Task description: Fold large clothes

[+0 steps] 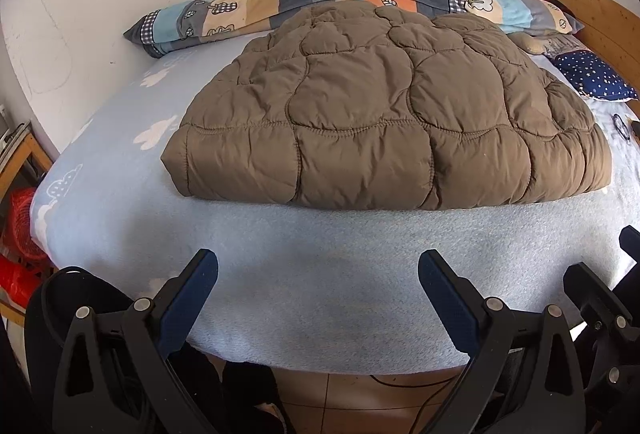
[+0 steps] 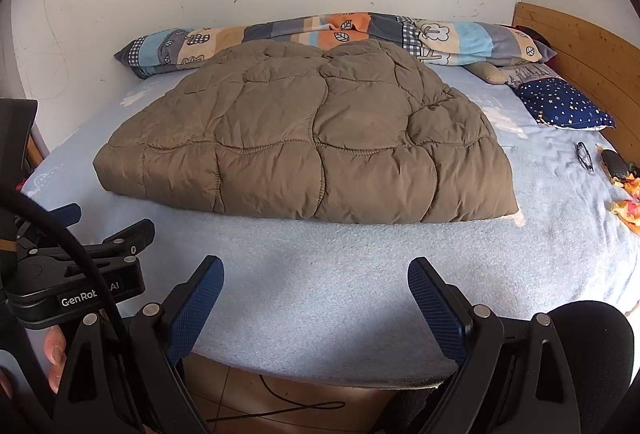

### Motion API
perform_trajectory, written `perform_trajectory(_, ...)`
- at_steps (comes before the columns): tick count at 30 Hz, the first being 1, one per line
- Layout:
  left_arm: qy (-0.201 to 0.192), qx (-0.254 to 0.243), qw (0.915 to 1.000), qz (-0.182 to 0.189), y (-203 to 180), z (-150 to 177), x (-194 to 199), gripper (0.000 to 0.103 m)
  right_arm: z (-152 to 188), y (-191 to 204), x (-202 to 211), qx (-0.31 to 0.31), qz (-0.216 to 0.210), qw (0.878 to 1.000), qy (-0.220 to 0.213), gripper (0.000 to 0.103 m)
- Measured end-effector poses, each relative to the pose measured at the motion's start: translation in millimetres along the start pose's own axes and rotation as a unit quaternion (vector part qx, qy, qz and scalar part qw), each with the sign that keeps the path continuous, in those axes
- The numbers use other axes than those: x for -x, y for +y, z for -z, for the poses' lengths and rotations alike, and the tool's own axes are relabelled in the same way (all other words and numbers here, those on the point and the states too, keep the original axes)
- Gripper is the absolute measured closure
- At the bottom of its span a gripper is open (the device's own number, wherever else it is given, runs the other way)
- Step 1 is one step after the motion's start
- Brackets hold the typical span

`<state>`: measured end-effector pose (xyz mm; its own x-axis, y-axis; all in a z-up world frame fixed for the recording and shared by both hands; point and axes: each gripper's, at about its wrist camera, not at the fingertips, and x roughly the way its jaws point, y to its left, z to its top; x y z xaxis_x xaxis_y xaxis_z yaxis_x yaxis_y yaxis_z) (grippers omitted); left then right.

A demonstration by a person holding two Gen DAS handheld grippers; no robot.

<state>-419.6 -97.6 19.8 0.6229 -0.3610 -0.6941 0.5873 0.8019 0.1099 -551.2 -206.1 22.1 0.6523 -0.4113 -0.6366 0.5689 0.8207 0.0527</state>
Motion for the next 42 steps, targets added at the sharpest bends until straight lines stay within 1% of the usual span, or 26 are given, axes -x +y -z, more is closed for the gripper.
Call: perform_trajectory(42,0.003,-0.004,1.0000,-0.003,0.0,-0.1,-0.2,0.003,1.8,-1.7,-0.1,-0.001,0.002,1.000,0.006,0.007)
